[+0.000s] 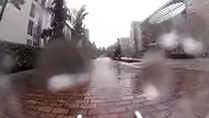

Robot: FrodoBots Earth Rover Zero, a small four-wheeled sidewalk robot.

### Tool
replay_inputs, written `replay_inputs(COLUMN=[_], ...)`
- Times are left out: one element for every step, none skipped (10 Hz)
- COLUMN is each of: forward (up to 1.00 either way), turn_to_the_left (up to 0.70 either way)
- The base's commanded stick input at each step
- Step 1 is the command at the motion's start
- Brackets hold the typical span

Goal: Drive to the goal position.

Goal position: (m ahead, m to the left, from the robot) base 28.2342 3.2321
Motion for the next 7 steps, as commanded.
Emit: replay_inputs(forward=[0.70,0.70,0.70,0.70,0.70,0.70,0.70], turn_to_the_left=[0.00,0.00,0.00,0.00,0.00,0.00,0.00])
